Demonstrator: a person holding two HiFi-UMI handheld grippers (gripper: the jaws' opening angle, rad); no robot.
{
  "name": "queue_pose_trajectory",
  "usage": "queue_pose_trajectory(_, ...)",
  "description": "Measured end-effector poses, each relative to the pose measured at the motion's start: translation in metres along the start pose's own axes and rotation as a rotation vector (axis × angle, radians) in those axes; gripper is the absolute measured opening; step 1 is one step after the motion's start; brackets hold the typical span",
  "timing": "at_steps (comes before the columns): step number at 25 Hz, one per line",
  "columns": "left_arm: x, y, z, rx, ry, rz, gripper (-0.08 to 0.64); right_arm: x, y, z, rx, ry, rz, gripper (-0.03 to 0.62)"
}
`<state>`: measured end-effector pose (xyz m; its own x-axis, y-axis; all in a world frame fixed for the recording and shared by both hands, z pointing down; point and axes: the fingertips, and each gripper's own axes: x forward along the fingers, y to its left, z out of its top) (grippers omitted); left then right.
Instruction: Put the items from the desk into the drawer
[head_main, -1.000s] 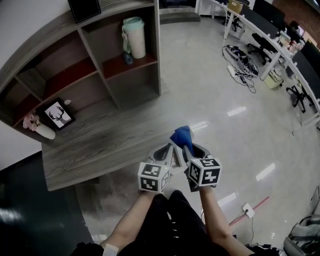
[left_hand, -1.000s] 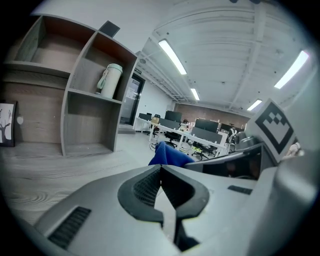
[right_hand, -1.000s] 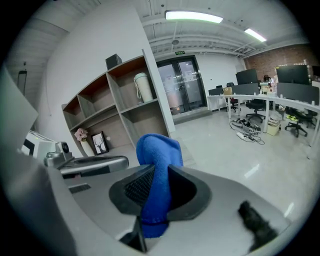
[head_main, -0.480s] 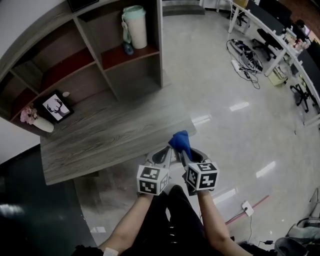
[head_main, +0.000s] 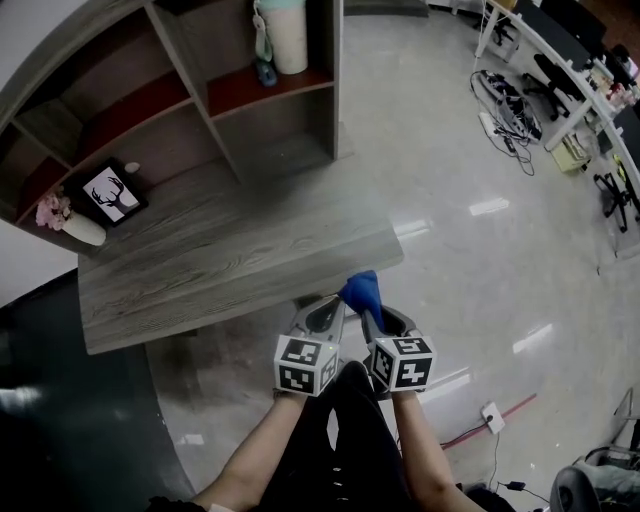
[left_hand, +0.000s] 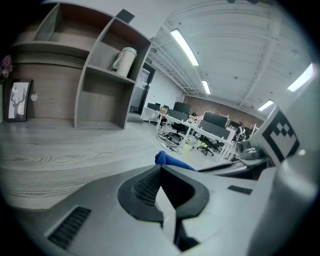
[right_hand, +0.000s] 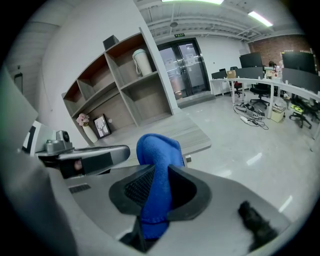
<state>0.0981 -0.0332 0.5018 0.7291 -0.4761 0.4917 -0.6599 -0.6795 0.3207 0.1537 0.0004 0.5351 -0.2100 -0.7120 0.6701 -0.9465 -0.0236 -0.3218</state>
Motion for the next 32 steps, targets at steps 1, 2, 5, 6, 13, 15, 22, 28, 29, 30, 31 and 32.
queue_pose_trajectory(1, 0.001, 0.001, -0.003, -0.004, 0.003, 0.002, 0.011, 0.002, 0.000, -0.004, 0.001, 0.008, 0.002, 0.084)
queue_pose_trajectory(2, 0.001, 0.002, -0.006, -0.009, 0.007, 0.005, 0.011, 0.004, 0.001, -0.009, 0.004, 0.016, 0.005, 0.084)
queue_pose_trajectory(5, 0.004, 0.009, -0.019, -0.023, 0.021, 0.018, 0.011, 0.013, 0.001, -0.023, 0.009, 0.043, 0.013, 0.084)
queue_pose_trajectory(6, 0.005, 0.012, -0.024, -0.027, 0.028, 0.023, 0.011, 0.016, 0.002, -0.028, 0.009, 0.052, 0.015, 0.084)
queue_pose_trajectory(13, 0.006, 0.032, -0.054, -0.064, 0.059, 0.066, 0.011, 0.036, 0.003, -0.051, 0.005, 0.096, 0.037, 0.084)
queue_pose_trajectory(15, 0.006, 0.035, -0.060, -0.072, 0.060, 0.076, 0.011, 0.042, 0.001, -0.055, -0.004, 0.106, 0.041, 0.086)
queue_pose_trajectory(22, 0.009, 0.050, -0.083, -0.083, 0.072, 0.098, 0.011, 0.071, -0.003, -0.077, -0.006, 0.138, 0.044, 0.086)
queue_pose_trajectory(28, 0.016, 0.063, -0.096, -0.088, 0.075, 0.099, 0.011, 0.095, -0.008, -0.085, -0.005, 0.162, 0.039, 0.086)
queue_pose_trajectory(29, 0.017, 0.065, -0.097, -0.091, 0.074, 0.100, 0.011, 0.099, -0.007, -0.085, -0.008, 0.165, 0.040, 0.086)
queue_pose_trajectory(30, 0.018, 0.067, -0.097, -0.093, 0.073, 0.100, 0.011, 0.104, -0.006, -0.085, -0.012, 0.166, 0.042, 0.086)
queue_pose_trajectory(31, 0.019, 0.069, -0.098, -0.095, 0.072, 0.100, 0.011, 0.108, -0.006, -0.084, -0.018, 0.164, 0.042, 0.086)
queue_pose_trajectory(32, 0.020, 0.070, -0.098, -0.096, 0.071, 0.101, 0.011, 0.113, -0.006, -0.084, -0.024, 0.160, 0.041, 0.086)
